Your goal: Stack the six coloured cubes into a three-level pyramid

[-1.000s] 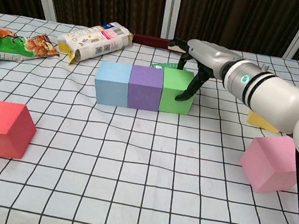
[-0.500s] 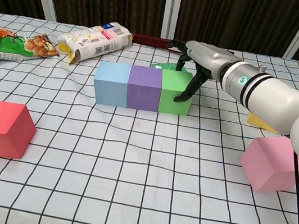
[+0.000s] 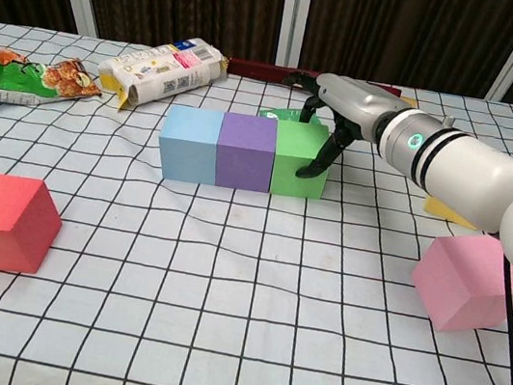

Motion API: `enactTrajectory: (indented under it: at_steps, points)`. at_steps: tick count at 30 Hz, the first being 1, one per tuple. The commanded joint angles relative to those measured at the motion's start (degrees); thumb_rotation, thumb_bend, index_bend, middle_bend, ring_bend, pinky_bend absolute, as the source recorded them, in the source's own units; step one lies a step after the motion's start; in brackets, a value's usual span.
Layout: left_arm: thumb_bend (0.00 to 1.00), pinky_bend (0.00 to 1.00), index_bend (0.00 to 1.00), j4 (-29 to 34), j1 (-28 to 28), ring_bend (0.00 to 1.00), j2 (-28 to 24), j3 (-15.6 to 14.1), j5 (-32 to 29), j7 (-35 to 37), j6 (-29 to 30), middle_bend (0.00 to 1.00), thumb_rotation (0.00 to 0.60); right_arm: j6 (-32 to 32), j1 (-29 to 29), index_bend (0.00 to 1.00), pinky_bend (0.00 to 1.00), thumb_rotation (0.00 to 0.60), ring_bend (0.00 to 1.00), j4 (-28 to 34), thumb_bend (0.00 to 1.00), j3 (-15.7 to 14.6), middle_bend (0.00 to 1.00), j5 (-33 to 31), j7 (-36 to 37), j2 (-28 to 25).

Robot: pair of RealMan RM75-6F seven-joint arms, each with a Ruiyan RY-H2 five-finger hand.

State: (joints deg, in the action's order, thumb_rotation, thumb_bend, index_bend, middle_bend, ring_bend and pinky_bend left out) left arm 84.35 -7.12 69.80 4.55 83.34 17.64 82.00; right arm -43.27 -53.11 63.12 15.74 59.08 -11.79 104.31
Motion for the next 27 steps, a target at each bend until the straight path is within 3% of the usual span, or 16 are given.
enactTrajectory:
  at_steps: [1,4,10,20,27]
  points:
    - [0.0,0.04,0.05,0.0,0.0,0.0,0.04,-0.03,-0.02,0.02,-0.03,0.11,0.6,0.7,0.07,0.0,0.0,0.6,0.0,0.86,0.0,-0.15,0.22,0.29,0.75,-0.91]
    - [0.0,0.04,0.05,0.0,-0.05,0.0,0.11,-0.03,-0.05,-0.01,-0.1,0.11,0.6,0.89,0.15,0.0,0.0,0.6,0.0,1.52,0.0,-0.23,0.12,0.53,1.12,-1.68]
    - [0.0,0.04,0.05,0.1,-0.12,0.0,0.22,-0.08,-0.1,-0.12,-0.24,0.11,0.6,0.36,0.52,0.0,0.0,0.6,0.0,3.95,0.0,-0.14,0.05,0.51,1.06,-3.73]
    - [0.0,0.04,0.05,0.32,-0.16,0.0,0.24,-0.08,0.14,-0.02,0.01,0.11,0.6,-3.04,1.73,0.0,0.0,0.6,0.0,11.58,0.0,1.52,0.03,0.52,0.2,-10.68]
    - [0.01,0.04,0.05,0.04,-0.09,0.0,0.26,-0.33,0.38,0.42,0.05,0.11,0.6,-1.09,0.52,0.0,0.0,0.6,0.0,10.26,0.0,0.42,0.0,-7.51,-6.51,-12.15]
